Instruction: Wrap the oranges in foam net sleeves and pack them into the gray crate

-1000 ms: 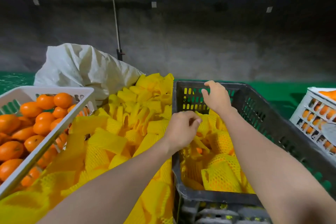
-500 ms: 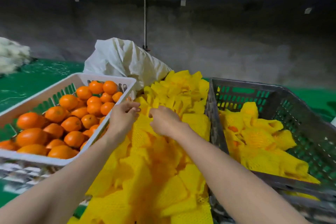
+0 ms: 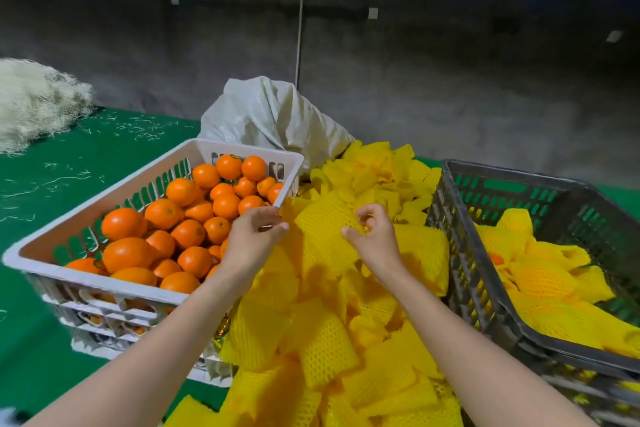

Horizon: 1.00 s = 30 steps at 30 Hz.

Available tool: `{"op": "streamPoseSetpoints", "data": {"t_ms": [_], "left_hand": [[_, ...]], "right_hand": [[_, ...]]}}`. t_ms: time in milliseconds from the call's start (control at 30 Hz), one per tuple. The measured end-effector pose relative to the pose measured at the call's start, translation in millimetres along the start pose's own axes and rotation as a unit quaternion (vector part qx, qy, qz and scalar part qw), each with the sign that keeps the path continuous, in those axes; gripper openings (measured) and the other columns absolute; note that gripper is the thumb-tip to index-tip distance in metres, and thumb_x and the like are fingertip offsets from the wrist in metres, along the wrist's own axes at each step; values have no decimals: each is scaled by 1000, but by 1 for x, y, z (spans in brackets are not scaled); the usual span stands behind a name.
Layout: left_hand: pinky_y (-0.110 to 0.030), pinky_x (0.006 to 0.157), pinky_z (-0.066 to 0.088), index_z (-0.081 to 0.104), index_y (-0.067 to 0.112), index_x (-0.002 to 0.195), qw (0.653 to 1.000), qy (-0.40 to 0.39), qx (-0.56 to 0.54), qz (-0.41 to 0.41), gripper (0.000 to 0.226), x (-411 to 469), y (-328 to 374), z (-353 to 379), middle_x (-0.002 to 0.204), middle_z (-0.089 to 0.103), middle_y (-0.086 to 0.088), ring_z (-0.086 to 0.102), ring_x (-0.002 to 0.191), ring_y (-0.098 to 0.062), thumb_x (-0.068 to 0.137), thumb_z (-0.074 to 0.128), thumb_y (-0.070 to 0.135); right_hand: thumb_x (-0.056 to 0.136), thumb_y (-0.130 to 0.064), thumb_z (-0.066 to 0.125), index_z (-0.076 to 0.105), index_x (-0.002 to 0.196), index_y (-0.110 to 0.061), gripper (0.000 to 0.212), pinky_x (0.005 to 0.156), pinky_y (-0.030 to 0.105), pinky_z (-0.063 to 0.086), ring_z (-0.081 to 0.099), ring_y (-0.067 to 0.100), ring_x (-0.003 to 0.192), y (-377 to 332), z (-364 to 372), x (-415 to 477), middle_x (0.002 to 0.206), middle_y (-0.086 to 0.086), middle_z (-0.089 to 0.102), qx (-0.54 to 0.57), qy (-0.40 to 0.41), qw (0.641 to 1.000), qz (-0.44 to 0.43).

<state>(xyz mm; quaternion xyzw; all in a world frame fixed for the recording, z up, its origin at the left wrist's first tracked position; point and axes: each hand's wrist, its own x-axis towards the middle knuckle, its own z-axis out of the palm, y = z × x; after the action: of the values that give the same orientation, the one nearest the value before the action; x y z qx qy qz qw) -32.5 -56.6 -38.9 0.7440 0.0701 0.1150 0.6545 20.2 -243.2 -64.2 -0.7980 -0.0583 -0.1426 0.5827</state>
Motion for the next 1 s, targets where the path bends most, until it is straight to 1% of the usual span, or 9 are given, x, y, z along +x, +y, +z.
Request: {"op": "streamPoseSetpoints", "data": {"t_ms": [67, 167, 333, 467, 567, 667, 767, 900, 1000], "left_hand": [[-37, 83, 51, 48, 7, 130, 995, -63, -45, -64, 47, -1, 8, 2, 111, 57, -8, 57, 98, -22, 87, 67, 13], [-43, 77, 55, 58, 1, 117, 978, -150, -83, -115, 36, -4, 13, 3, 87, 62, -13, 61, 82, -25, 84, 69, 11], [-25, 43, 47, 68, 9, 92, 990, -142, 16, 11, 12, -4, 10, -1, 64, 65, 1, 58, 49, -7, 81, 72, 4], [-31, 48, 46, 67, 2, 92, 991, -125, 45, 33, 13, 4, 15, -20, 67, 65, -5, 58, 62, -23, 81, 72, 8], [-48, 66, 51, 67, -3, 89, 993, -93, 44, 49, 13, 13, 19, -44, 87, 66, -28, 63, 74, -36, 81, 70, 7], [-38, 63, 52, 69, -1, 85, 990, -79, 83, 86, 11, 30, 19, -72, 81, 68, -22, 66, 72, -27, 81, 70, 9], [-33, 58, 38, 67, -5, 84, 989, -65, 109, 80, 28, 50, 16, -98, 82, 62, -30, 52, 65, -19, 83, 71, 23], [-24, 66, 37, 68, 14, 83, 998, -41, 50, -12, 41, 82, 10, -123, 75, 59, -8, 53, 75, -16, 93, 49, 49], [-29, 67, 41, 63, 12, 80, 996, -26, 67, -52, 28, 109, -3, -129, 73, 55, -7, 51, 67, -18, 99, 48, 28]], "right_hand": [[79, 1, 68, 51, 100, -30, 41, 68, 14, 44, 50, -3, 95, -11, -4, -11, 101, -9, 53, 128, -49, 990, 44], [82, 2, 64, 48, 114, -37, 54, 76, 22, 46, 48, 10, 110, -19, -7, -25, 115, -5, 51, 148, -105, 981, 62], [83, -13, 69, 45, 129, -36, 57, 96, 17, 39, 47, 6, 117, -42, 1, -34, 127, -6, 50, -116, -115, 972, -167], [72, -9, 77, 68, 81, -5, 13, 80, 20, 38, 60, 24, 88, -59, 33, -31, 87, 10, 64, -206, 3, 929, -307], [73, -7, 74, 62, 80, -7, 13, 69, 21, 41, 56, 12, 71, -69, 62, -27, 72, 3, 61, -160, -9, 954, -253], [77, -8, 72, 63, 90, -11, 15, 67, 8, 39, 52, 1, 70, -79, 94, -19, 78, -3, 56, -107, -52, 972, -203], [75, -5, 71, 58, 71, -9, 14, 65, 19, 36, 48, 8, 71, -85, 125, -10, 74, -4, 50, -103, -33, 970, -219], [74, -1, 61, 36, 64, -17, 32, 52, 23, 26, 33, 7, 55, -80, 163, -6, 62, -4, 36, -23, -10, 994, -110], [82, 2, 56, 35, 71, -20, 32, 49, 18, 29, 34, 2, 52, -64, 179, -11, 69, -4, 33, 22, -21, 999, -42]]}}
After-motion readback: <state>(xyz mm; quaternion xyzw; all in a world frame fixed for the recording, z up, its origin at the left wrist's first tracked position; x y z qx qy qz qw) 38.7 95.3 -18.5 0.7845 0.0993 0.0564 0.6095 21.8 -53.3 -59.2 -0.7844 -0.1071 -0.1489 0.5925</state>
